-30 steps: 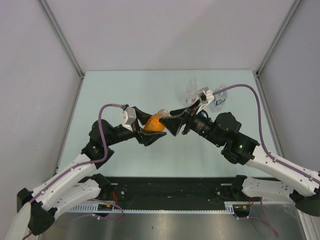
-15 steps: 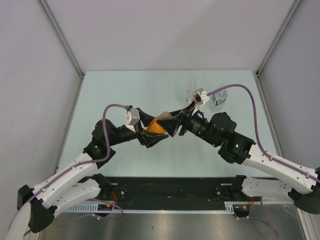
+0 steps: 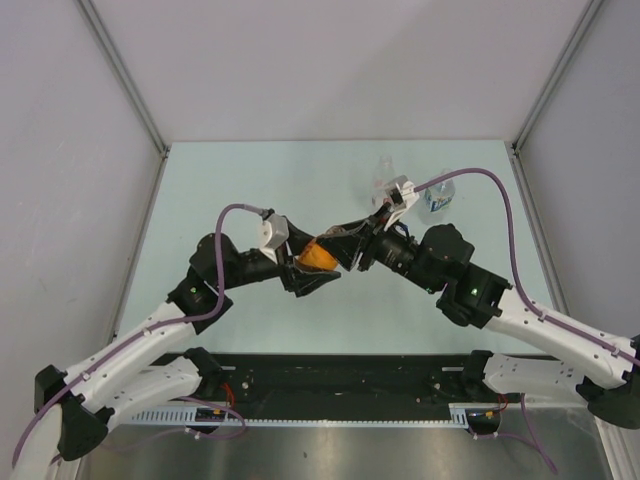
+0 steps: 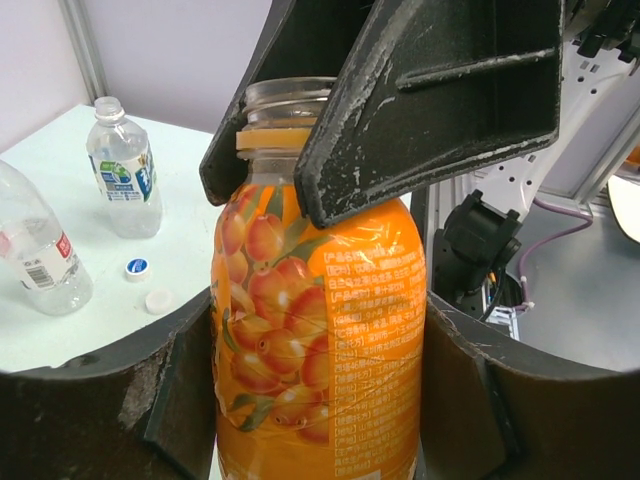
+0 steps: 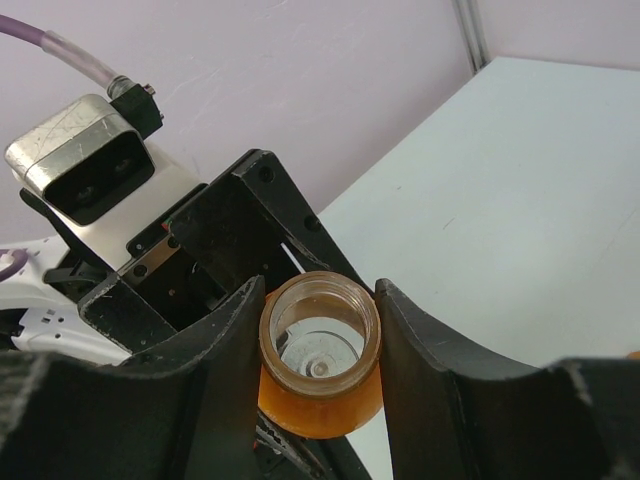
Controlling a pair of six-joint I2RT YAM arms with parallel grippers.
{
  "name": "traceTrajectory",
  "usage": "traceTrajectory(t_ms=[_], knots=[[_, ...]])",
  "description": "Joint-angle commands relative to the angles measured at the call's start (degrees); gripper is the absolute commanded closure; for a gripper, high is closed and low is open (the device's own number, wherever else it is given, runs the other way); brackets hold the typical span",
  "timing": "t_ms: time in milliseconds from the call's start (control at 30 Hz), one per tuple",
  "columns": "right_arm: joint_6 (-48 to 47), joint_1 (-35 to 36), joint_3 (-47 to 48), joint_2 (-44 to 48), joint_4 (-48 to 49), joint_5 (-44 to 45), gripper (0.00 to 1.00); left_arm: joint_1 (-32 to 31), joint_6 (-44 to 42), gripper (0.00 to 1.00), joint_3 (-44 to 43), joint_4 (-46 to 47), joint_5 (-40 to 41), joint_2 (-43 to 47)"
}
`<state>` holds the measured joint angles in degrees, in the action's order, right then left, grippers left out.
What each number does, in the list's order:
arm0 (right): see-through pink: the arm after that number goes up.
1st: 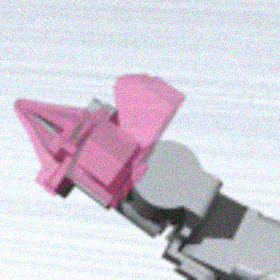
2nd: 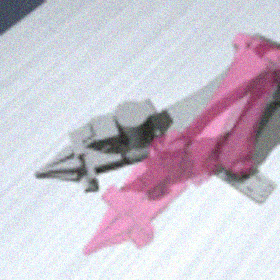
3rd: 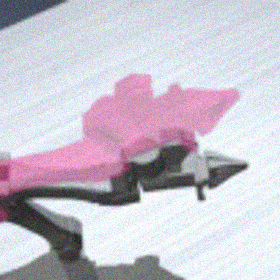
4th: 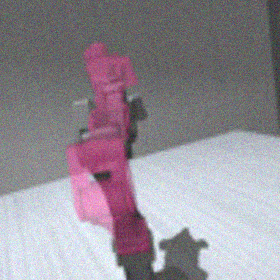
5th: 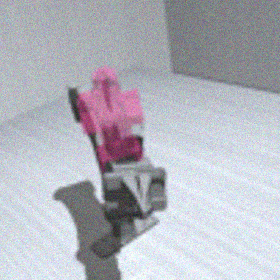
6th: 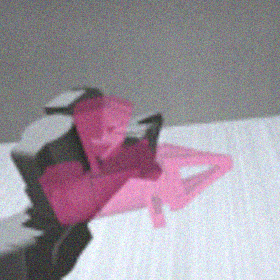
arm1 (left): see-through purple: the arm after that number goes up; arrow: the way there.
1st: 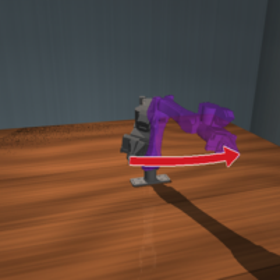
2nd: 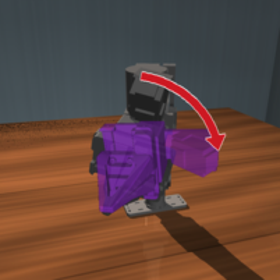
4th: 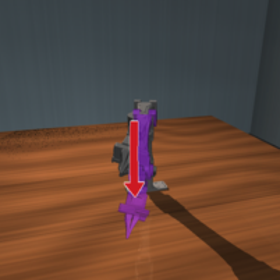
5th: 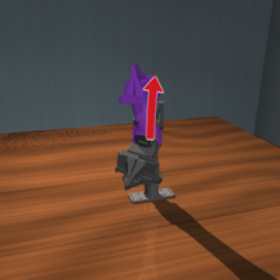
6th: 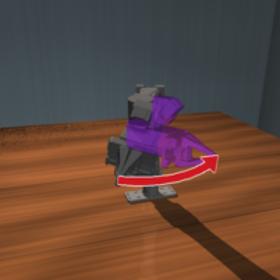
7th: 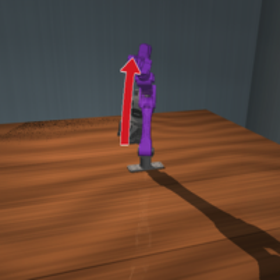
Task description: Unscrew the bottle caps
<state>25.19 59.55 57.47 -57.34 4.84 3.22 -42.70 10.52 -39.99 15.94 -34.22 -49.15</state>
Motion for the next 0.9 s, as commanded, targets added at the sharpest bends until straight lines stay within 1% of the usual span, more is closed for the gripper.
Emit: traceTrajectory(t_ms=[0, 33, 100, 133, 167, 200, 267, 300, 367, 400, 500, 600, 633, 667, 700, 867], knots=[[-1.81, 0.04, 1.5, 1.18, -0.71, 0.82, 1.0, -0.81, -1.47, 0.59, -4.57, -1.52, 1.07, -0.42], [-1.99, 0.04, 1.59, 1.35, -0.88, 1.17, 1.0, -0.81, -1.38, 0.52, -4.75, -2.05, 1.52, -0.34], [-2.51, 0.04, 1.59, 1.71, -0.8, 1.61, 1.0, -0.81, -1.12, 0.42, -4.66, -3.02, 2.83, 0.1], [-3.04, 0.13, 1.5, 1.97, -0.62, 1.7, 1.0, -0.81, -0.95, 0.34, -4.66, -3.46, 4.15, 0.19], [-3.3, 0.04, 1.59, 2.06, -0.45, 1.96, 1.0, -0.81, -0.86, 0.29, -4.66, -3.81, 4.59, 0.8], [-3.48, 0.04, 1.5, 2.49, -0.36, 2.22, 1.0, -0.81, -0.94, 0.18, -4.57, -4.77, 5.21, 1.24], [-4.44, 0.04, 1.59, 2.85, -0.27, 3.36, 1.0, -0.81, -1.99, 0.16, -4.66, -6.27, 6.35, 2.03], [-4.71, 0.04, 1.5, 3.11, -0.27, 3.63, 1.0, -0.81, -2.43, 0.09, -4.84, -8.02, 7.31, 2.3], [-5.59, 0.04, 1.59, 3.55, 0.08, 4.68, 1.0, -0.81, -2.61, 0.06, -4.84, -11.09, 11.87, 3.26], [-5.94, -0.05, 1.76, 3.64, -0.18, 5.03, 1.0, -0.81, -2.87, 0.0, -4.49, -11.89, 13.46, 4.48], [-7.17, -0.13, 2.64, 3.99, -0.8, 6.0, 1.0, -0.81, -2.44, 0.0, -3.52, -14.96, 20.75, 8.17], [-9.27, -0.14, 2.91, 3.99, -0.54, 8.72, 1.0, -0.81, -1.56, 0.0, -2.99, -19.18, 29.27, 11.25], [-10.06, -0.14, 2.91, 3.73, -0.1, 11.17, 1.0, -0.81, -1.3, 0.0, -2.99, -20.24, 31.38, 12.92], [-11.9, -0.14, 2.91, 2.86, 0.17, 12.41, 1.0, -0.81, -1.12, 0.0, -2.99, -22.69, 36.1, 13.89], [-12.44, -0.31, 3.0, 2.15, 0.34, 14.16, 1.0, -0.81, -0.86, 0.0, -3.17, -23.84, 37.8, 14.68], [-13.67, -2.24, 3.44, -2.76, 1.75, 16.28, 1.0, -0.81, -2.35, 0.0, -3.61, -32.01, 45.02, 19.51]])
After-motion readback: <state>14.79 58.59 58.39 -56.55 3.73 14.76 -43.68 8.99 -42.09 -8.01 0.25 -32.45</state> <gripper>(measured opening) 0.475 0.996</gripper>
